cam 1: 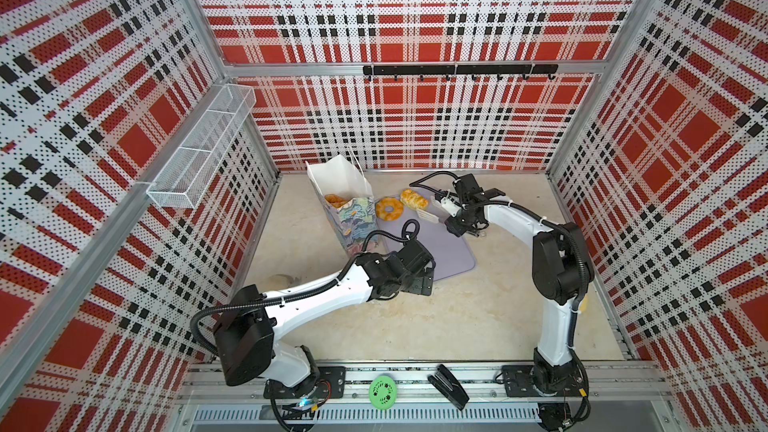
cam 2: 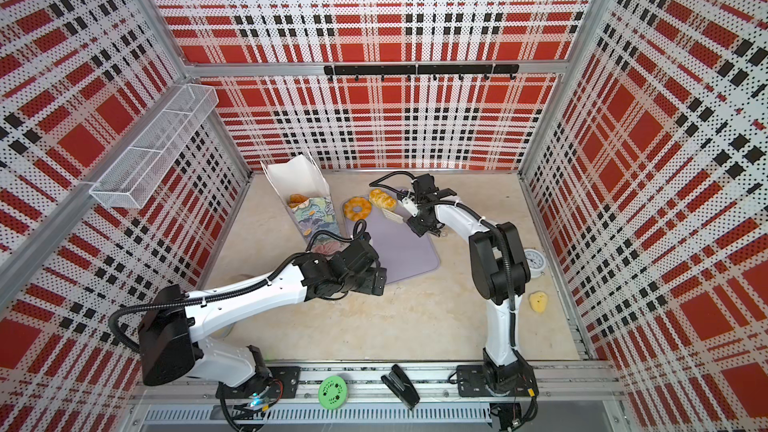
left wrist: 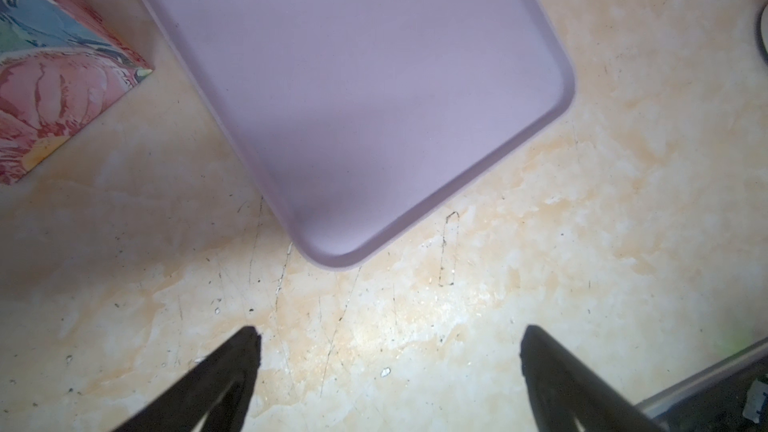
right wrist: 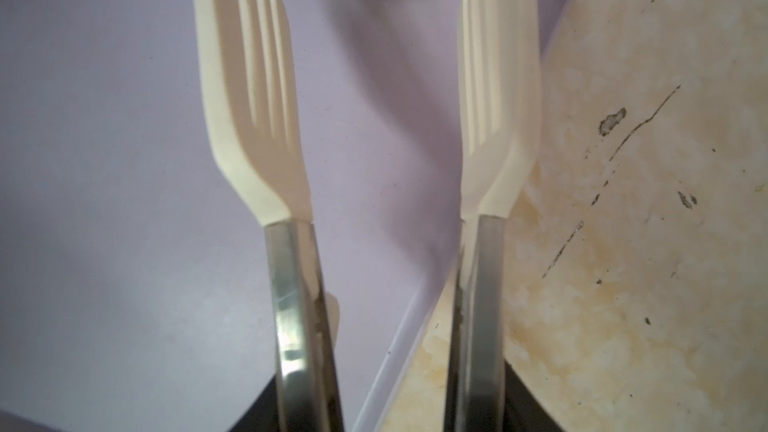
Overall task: Place the fake bread into the paper bag
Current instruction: 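Lower the right tongs onto the remaining braided bun on the tray, then close the right tongs on the braided bun and lift it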
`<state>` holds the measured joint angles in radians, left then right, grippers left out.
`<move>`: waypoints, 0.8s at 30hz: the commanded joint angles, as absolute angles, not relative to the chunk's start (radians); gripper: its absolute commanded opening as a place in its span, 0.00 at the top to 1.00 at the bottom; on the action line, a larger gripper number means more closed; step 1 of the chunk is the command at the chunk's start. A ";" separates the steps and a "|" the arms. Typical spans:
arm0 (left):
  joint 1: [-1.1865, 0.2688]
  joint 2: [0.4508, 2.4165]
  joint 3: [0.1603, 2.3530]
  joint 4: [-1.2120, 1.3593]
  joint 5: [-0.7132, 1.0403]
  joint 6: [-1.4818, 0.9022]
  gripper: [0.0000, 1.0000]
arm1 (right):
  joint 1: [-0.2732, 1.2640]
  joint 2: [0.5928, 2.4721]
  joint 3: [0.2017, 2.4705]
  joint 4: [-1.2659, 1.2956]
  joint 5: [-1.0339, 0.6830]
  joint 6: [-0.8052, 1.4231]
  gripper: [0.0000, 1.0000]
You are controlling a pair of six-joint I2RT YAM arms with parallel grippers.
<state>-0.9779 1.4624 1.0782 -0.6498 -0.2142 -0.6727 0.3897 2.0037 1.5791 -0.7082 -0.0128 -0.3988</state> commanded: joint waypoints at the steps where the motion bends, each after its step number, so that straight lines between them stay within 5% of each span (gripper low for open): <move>1: -0.985 1.452 1.088 -0.634 -0.224 -0.676 0.00 | 0.392 2.034 1.643 -0.678 -0.003 -0.394 0.46; 24: -0.986 1.396 1.049 -0.634 -0.265 -0.695 0.01 | 0.426 2.244 1.866 -0.716 -0.005 -0.401 0.45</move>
<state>-0.9783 1.4277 1.0611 -0.6430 -0.2279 -0.6796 0.4198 2.2219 1.8236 -0.7250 0.0010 -0.3958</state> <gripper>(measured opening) 0.993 0.550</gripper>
